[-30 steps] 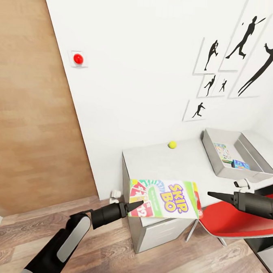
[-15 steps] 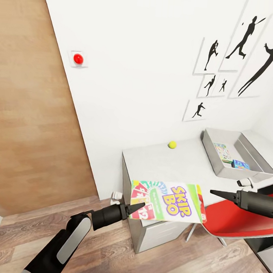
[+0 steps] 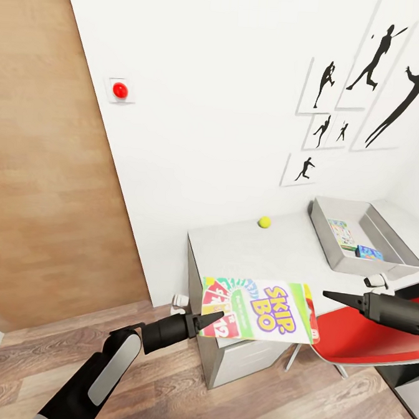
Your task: Put all the toys in the child's room - the three board games (two on the bed and one on the table), the two jigsaw puzzles on the table, and the tennis ball on the table - inside the toy box on the table in the child's room.
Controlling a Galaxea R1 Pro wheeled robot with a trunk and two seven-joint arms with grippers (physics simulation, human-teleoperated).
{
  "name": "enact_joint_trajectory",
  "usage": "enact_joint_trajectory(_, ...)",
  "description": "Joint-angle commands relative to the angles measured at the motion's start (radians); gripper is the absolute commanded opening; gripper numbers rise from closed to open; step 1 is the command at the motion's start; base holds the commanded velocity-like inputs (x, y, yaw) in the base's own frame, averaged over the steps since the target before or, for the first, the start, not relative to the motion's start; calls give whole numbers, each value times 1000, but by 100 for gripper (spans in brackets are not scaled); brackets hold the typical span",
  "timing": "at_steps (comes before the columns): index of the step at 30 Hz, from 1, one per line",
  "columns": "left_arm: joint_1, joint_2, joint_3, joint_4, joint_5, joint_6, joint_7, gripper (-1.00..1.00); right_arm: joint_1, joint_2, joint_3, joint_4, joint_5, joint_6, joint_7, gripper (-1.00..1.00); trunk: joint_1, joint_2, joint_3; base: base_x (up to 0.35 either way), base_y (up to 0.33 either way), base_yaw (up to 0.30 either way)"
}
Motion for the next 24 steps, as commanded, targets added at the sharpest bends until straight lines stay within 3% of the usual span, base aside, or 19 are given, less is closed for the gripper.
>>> enact_joint_trajectory(1,-1,1,-1,0,10,7,2,-100,-1,0,-1,0,4,4,5,100,1,-2,-2,0,0,0)
enact_joint_trajectory(24,-5,-14,3,-5,17,7,7,-100,-1,17,8,1,9,4,5,100,1,-2,-2,0,0,0)
